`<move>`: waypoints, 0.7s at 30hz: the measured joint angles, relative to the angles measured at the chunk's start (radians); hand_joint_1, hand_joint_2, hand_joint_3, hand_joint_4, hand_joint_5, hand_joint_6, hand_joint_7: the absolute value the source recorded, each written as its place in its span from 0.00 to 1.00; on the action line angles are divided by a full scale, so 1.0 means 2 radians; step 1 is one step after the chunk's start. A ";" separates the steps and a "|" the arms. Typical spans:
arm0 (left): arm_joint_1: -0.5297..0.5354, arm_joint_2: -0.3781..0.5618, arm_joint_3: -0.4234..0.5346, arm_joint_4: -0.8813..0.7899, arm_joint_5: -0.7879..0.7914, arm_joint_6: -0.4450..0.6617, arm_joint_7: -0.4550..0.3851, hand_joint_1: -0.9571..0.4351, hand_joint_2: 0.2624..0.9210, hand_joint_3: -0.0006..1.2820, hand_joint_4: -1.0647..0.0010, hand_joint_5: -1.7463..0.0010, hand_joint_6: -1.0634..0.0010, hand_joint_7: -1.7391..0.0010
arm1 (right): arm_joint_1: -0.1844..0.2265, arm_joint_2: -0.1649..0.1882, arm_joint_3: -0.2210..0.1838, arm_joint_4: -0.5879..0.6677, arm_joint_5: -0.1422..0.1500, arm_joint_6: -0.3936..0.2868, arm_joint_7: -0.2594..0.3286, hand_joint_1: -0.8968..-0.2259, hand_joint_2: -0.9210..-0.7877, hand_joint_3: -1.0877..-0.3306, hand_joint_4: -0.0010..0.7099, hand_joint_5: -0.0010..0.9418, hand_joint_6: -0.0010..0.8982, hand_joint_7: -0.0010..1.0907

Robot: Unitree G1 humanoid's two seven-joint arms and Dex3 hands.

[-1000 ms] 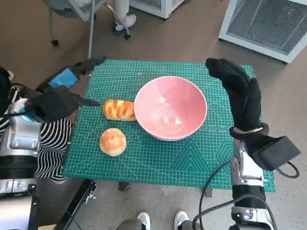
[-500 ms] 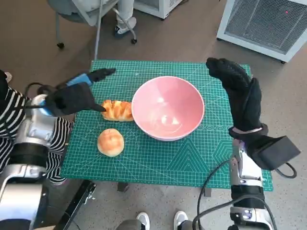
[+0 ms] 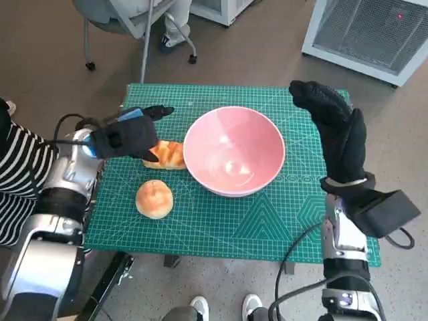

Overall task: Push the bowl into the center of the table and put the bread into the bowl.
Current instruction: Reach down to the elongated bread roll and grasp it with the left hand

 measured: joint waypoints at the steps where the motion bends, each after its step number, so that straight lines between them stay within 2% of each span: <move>1: -0.003 -0.004 -0.004 0.009 0.003 0.004 0.003 0.57 0.70 0.01 0.87 1.00 0.73 1.00 | 0.000 -0.001 0.000 0.000 0.001 0.000 0.000 0.12 0.00 0.49 0.28 0.00 0.07 0.50; 13: -0.013 -0.038 -0.038 0.067 0.036 0.038 0.028 0.57 0.73 0.01 0.81 0.99 0.66 0.98 | 0.003 -0.003 0.000 -0.001 0.009 0.000 0.001 0.12 0.00 0.49 0.29 0.00 0.07 0.50; 16: -0.013 -0.044 -0.050 0.075 0.047 0.046 0.037 0.59 0.75 0.01 0.75 0.98 0.60 0.98 | 0.004 -0.003 0.000 -0.003 0.011 0.000 0.000 0.12 0.00 0.49 0.29 0.00 0.07 0.50; 21: -0.014 -0.049 -0.060 0.080 0.058 0.050 0.051 0.62 0.80 0.01 0.57 0.98 0.49 0.97 | 0.006 -0.003 0.000 -0.007 0.011 0.001 0.000 0.12 0.00 0.49 0.29 0.00 0.07 0.50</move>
